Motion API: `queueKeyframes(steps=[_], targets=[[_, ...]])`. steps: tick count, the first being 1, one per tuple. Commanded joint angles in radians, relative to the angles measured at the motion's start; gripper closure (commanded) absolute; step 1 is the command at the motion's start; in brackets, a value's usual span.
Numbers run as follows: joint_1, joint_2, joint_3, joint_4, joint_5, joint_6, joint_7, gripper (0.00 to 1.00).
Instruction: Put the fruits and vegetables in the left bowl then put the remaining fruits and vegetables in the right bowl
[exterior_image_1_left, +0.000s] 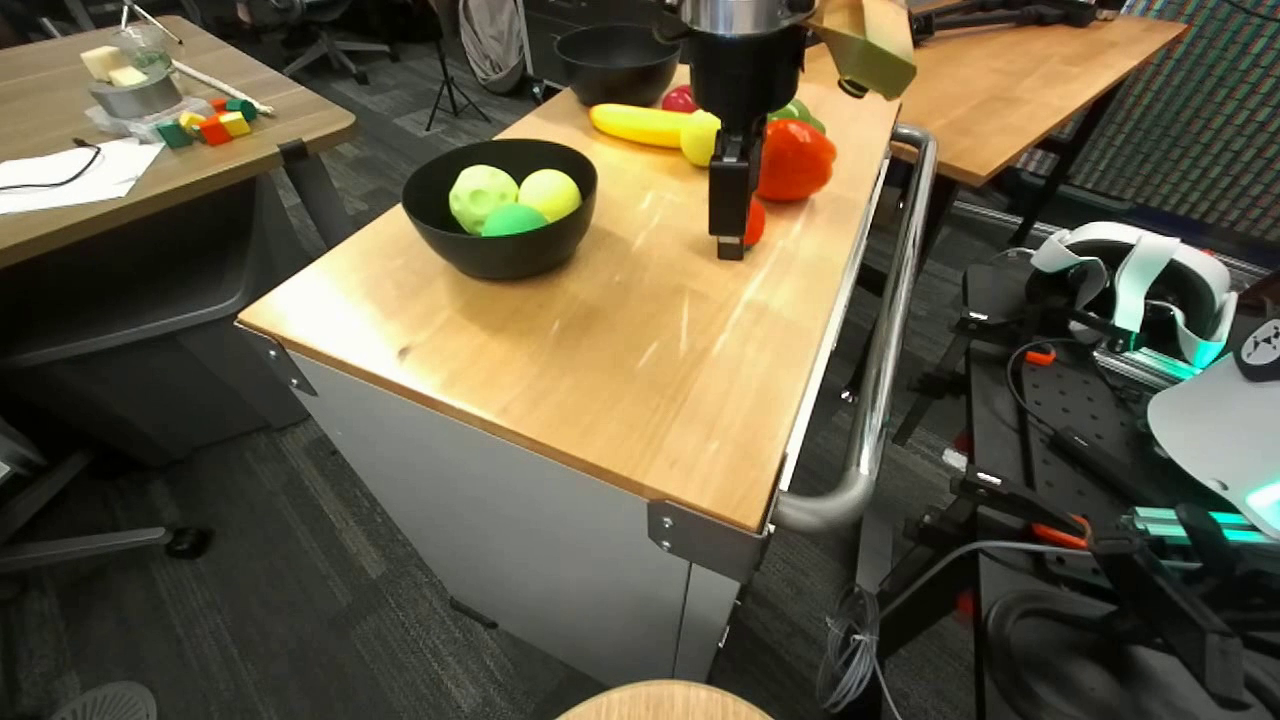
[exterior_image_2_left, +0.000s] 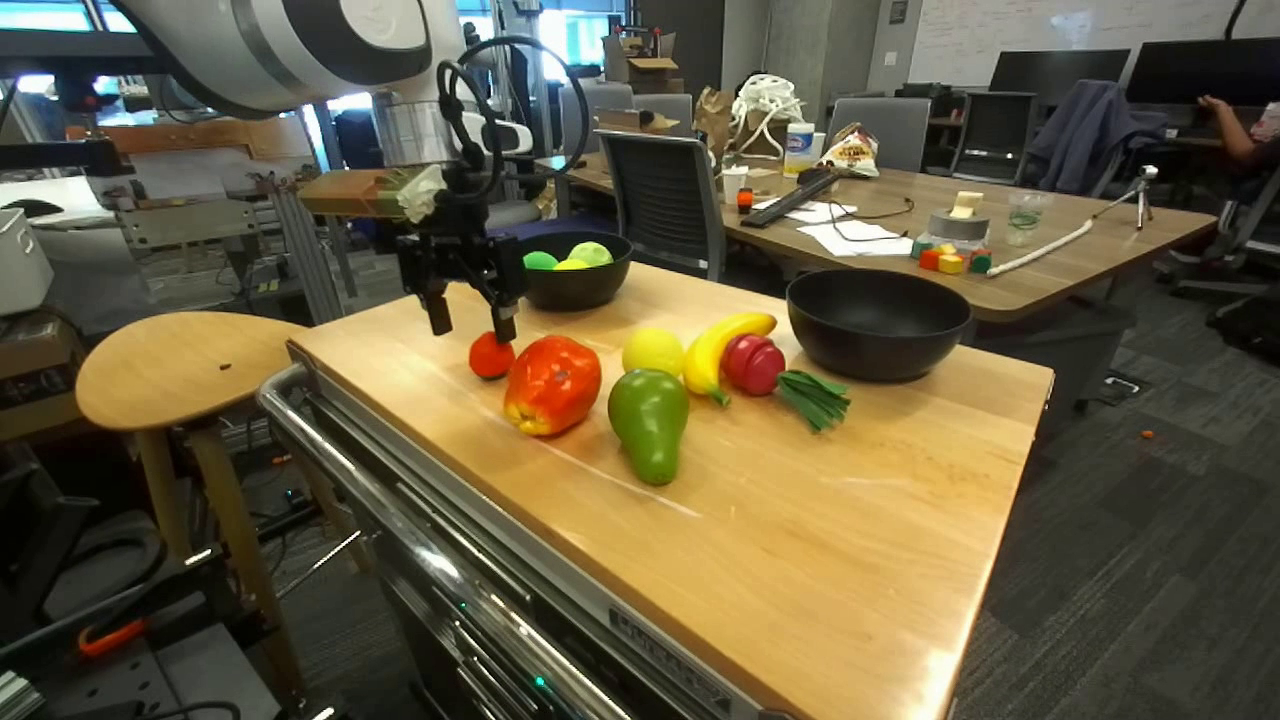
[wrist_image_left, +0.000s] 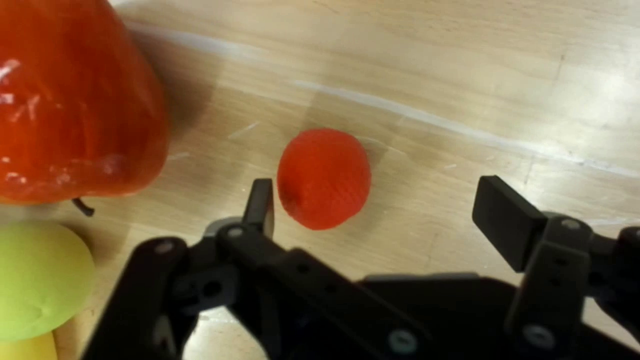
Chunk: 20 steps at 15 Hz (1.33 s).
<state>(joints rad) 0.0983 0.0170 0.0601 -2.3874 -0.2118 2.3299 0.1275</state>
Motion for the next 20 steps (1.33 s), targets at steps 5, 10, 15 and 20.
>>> queueKeyframes(steps=[5, 10, 15, 20], targets=[[-0.001, 0.037, 0.005, 0.043, -0.062, -0.082, 0.061, 0.39], [-0.009, 0.054, -0.006, 0.078, -0.052, -0.118, 0.062, 0.78], [-0.056, -0.076, -0.042, 0.123, 0.024, -0.067, 0.008, 0.79], [-0.153, 0.002, -0.130, 0.352, 0.105, -0.025, 0.016, 0.79]])
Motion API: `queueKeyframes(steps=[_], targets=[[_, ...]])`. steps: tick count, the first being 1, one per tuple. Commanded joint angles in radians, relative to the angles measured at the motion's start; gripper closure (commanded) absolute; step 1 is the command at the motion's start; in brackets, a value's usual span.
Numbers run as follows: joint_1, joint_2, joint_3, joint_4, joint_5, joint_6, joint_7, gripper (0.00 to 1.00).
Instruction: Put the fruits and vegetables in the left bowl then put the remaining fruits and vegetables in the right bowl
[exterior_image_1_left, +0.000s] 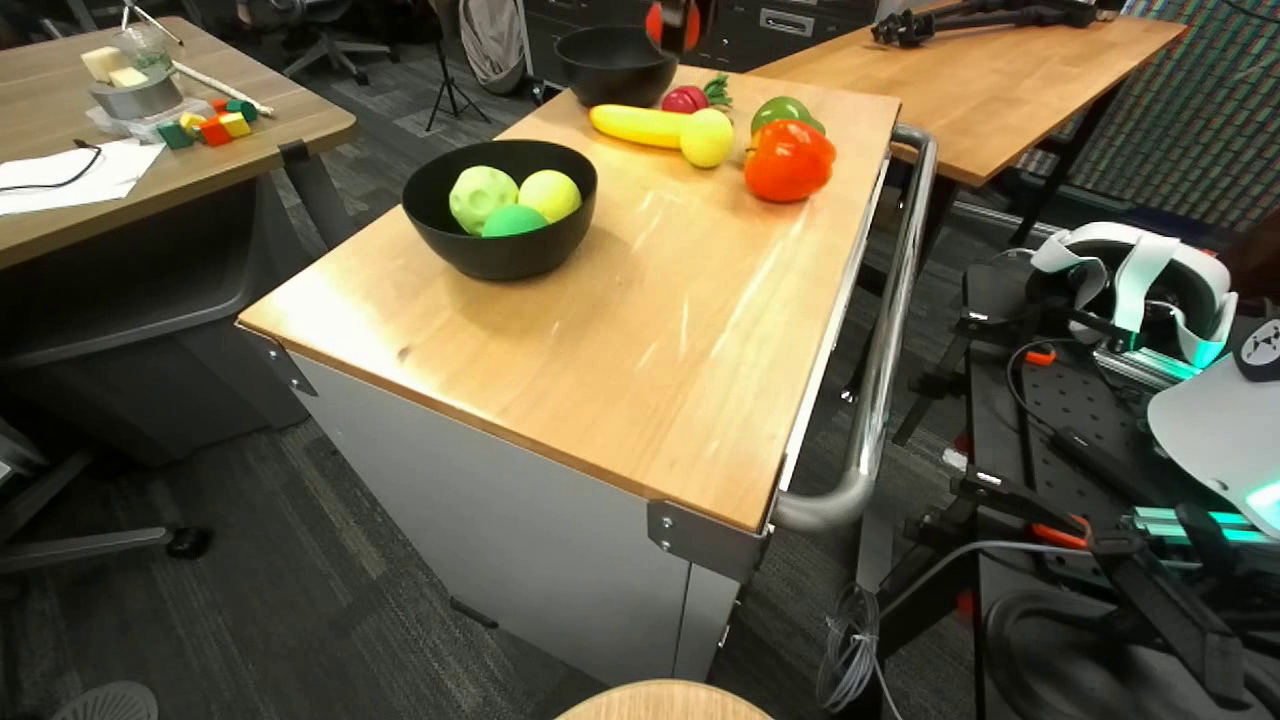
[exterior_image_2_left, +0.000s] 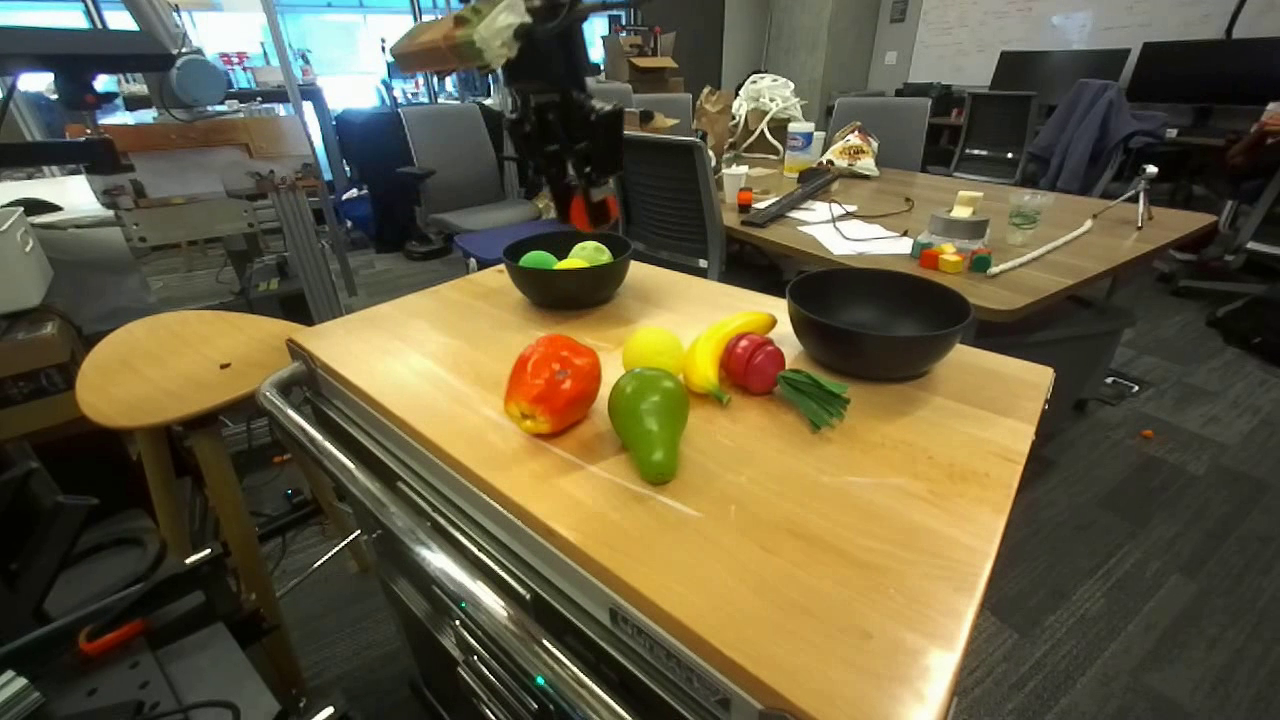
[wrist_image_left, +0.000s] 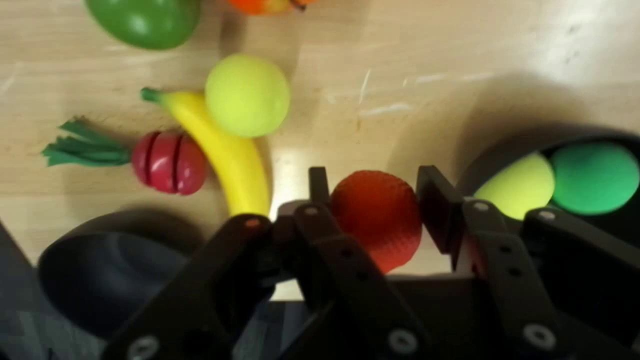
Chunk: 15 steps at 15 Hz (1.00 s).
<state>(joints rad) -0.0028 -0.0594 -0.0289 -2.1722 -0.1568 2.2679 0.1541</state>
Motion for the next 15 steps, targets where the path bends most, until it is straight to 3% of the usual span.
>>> queueKeyframes(steps=[1, 5, 10, 11, 12, 13, 15], targets=[[-0.069, 0.129, -0.057, 0.188, 0.058, 0.069, 0.010, 0.79], [-0.098, 0.348, -0.097, 0.360, 0.044, 0.207, 0.135, 0.79], [-0.074, 0.567, -0.128, 0.558, 0.049, 0.205, 0.213, 0.79], [-0.073, 0.593, -0.132, 0.588, 0.051, 0.195, 0.217, 0.61], [-0.072, 0.613, -0.134, 0.616, 0.053, 0.180, 0.216, 0.29], [-0.069, 0.626, -0.142, 0.637, 0.045, 0.167, 0.217, 0.27], [-0.064, 0.630, -0.156, 0.659, 0.032, 0.134, 0.212, 0.14]])
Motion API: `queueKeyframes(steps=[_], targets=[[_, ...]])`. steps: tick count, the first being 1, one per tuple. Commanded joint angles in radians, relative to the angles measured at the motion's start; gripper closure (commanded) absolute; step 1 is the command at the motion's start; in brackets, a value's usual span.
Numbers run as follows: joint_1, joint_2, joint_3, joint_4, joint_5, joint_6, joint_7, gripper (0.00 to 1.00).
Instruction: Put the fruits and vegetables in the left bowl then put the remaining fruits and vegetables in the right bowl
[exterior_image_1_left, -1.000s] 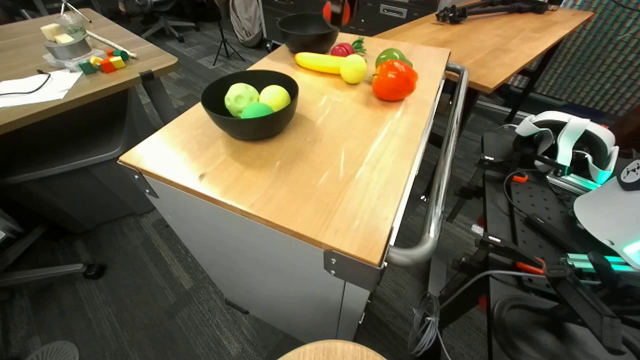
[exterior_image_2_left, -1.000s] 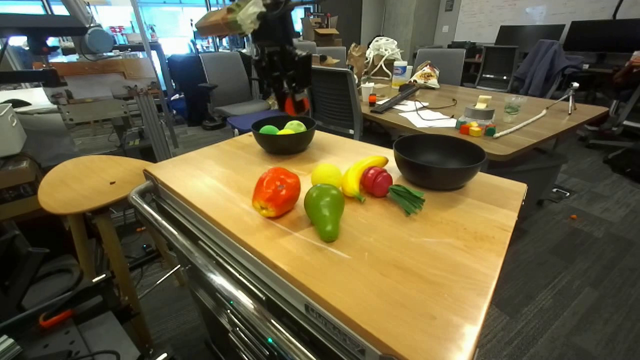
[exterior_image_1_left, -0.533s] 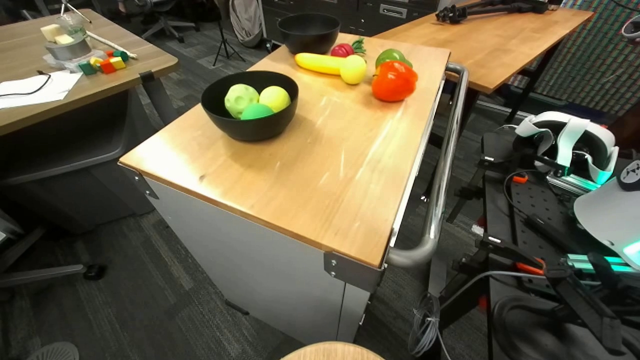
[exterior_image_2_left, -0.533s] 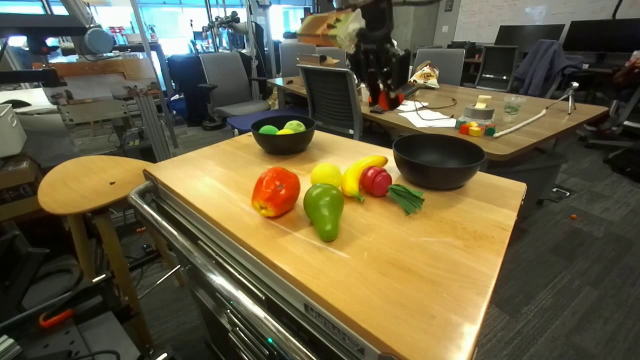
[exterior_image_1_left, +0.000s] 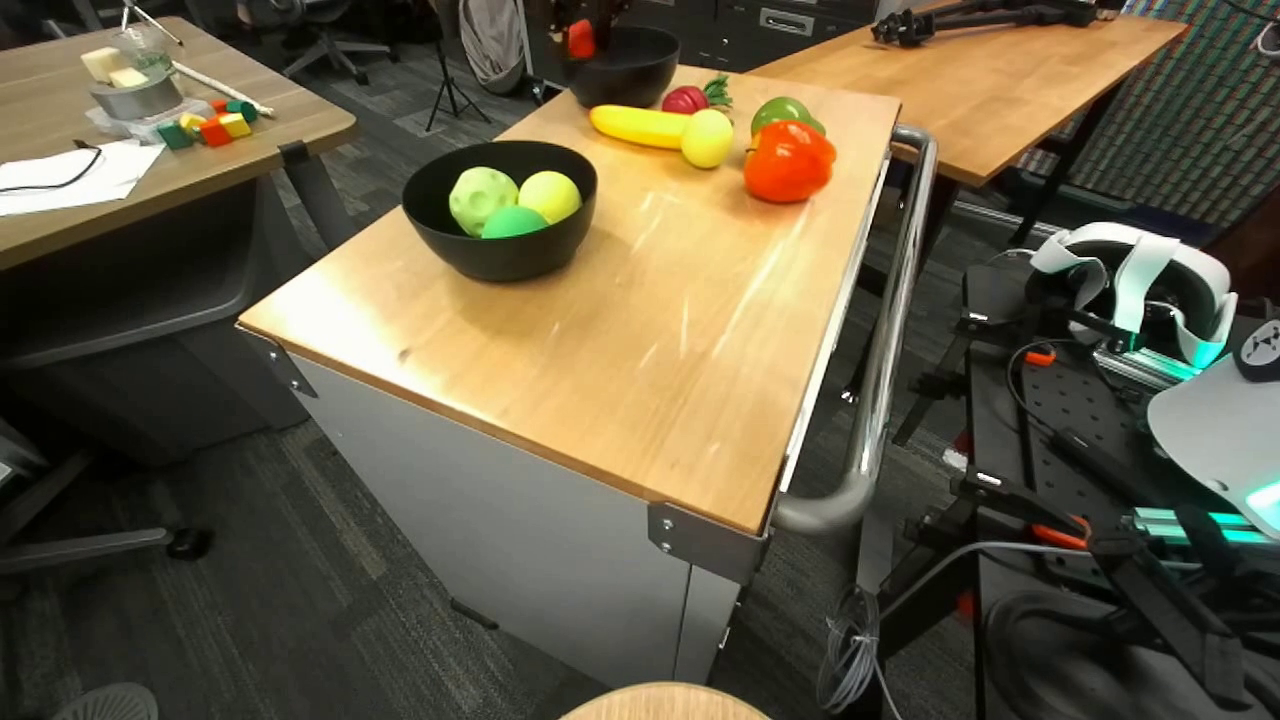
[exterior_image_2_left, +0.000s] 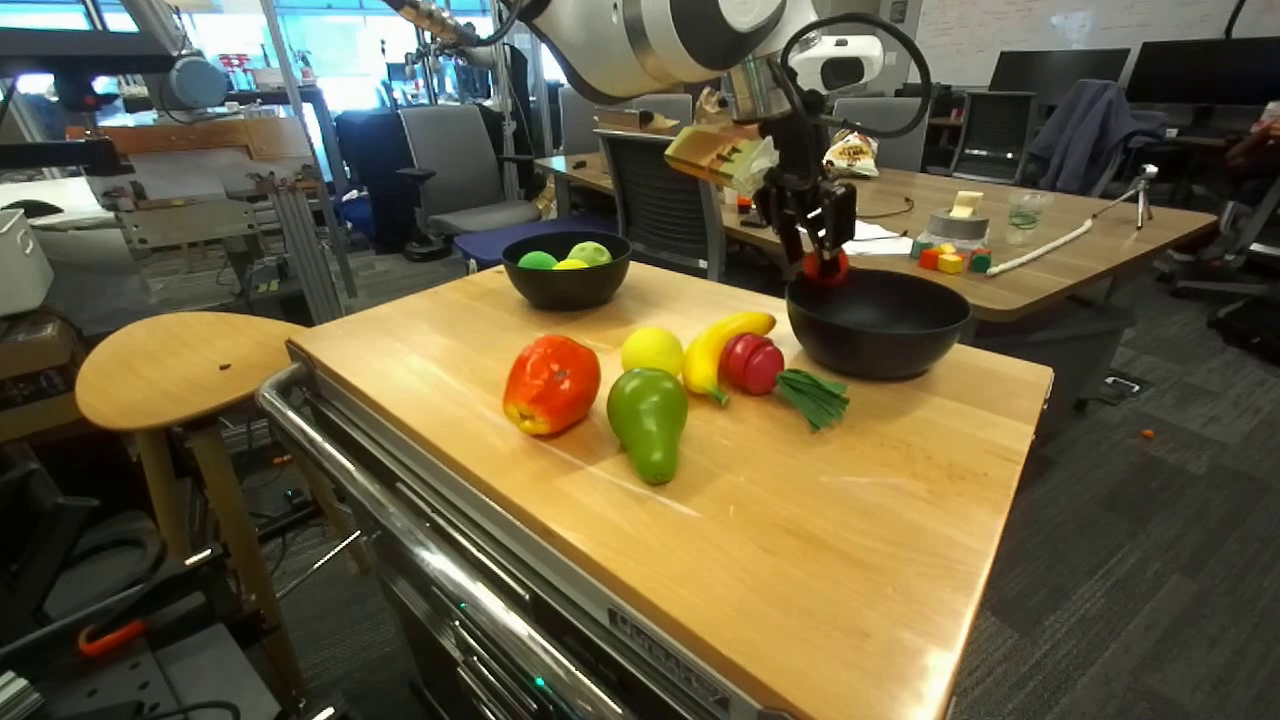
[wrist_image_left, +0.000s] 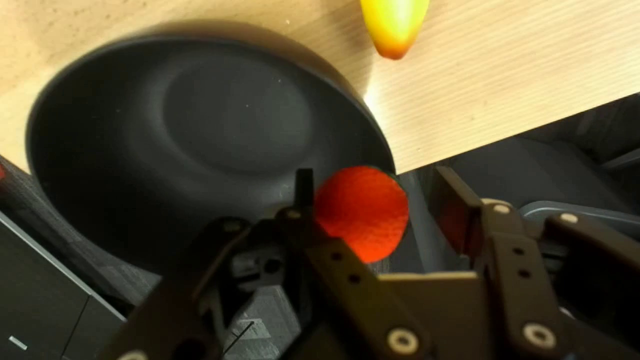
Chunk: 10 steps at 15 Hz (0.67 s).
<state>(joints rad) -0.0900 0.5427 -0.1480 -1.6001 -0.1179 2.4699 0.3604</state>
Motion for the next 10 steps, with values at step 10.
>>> queueKeyframes(steps=[10], targets=[[0.097, -0.255, -0.098, -0.222, -0.201, -0.049, 0.091, 0.00]])
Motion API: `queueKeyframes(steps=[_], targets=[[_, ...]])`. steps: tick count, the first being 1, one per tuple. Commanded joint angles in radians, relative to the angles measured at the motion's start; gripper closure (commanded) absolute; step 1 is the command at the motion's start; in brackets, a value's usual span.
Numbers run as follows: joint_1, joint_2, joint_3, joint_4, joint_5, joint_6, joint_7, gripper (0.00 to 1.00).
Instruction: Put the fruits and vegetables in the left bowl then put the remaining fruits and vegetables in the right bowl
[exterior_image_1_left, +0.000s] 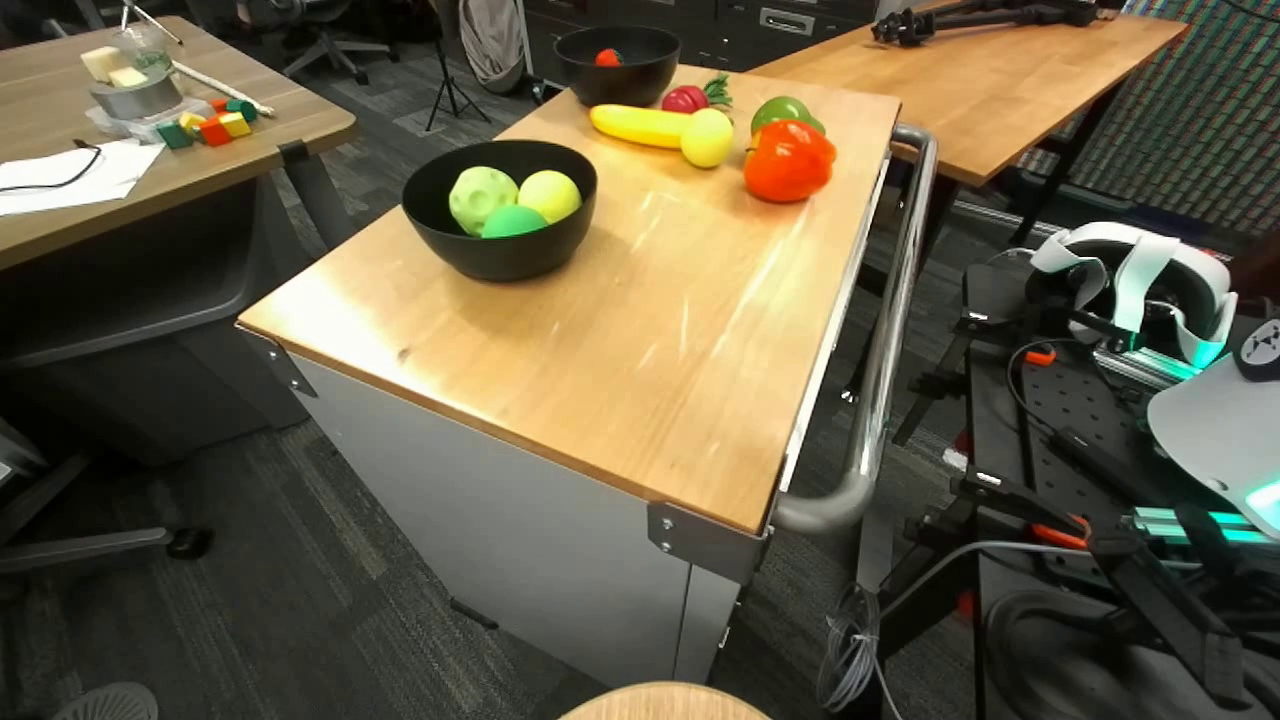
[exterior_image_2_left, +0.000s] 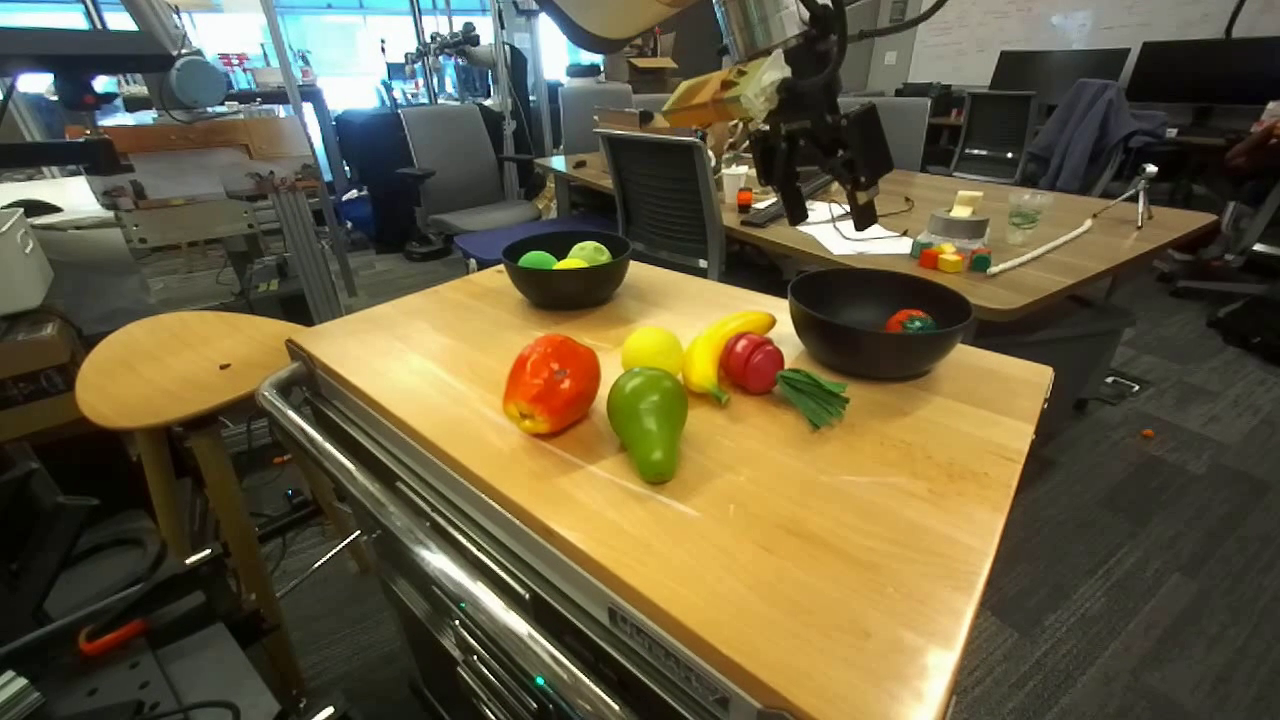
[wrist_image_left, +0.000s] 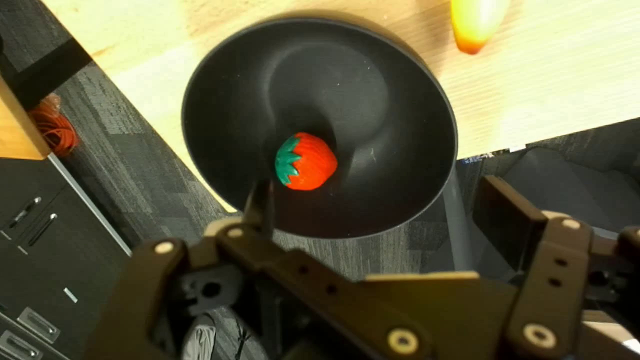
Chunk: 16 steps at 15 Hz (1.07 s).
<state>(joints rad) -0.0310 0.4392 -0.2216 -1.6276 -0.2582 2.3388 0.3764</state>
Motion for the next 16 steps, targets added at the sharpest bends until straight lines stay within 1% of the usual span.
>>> queueKeyframes(steps=[1, 3, 6, 9, 10, 11, 13, 16], targets=[[0.042, -0.183, -0.026, -0.241, -0.071, 0.106, 0.114, 0.00], [0.041, -0.238, -0.024, -0.349, -0.071, 0.187, 0.205, 0.00], [0.023, -0.310, -0.019, -0.519, -0.042, 0.356, 0.325, 0.00], [-0.001, -0.358, -0.011, -0.700, 0.011, 0.550, 0.388, 0.00], [0.006, -0.279, -0.011, -0.562, -0.018, 0.437, 0.351, 0.00], [0.004, -0.292, -0.013, -0.615, -0.012, 0.489, 0.368, 0.00], [0.001, -0.310, -0.013, -0.664, -0.006, 0.524, 0.380, 0.00], [0.011, -0.291, -0.018, -0.642, -0.038, 0.475, 0.395, 0.00]])
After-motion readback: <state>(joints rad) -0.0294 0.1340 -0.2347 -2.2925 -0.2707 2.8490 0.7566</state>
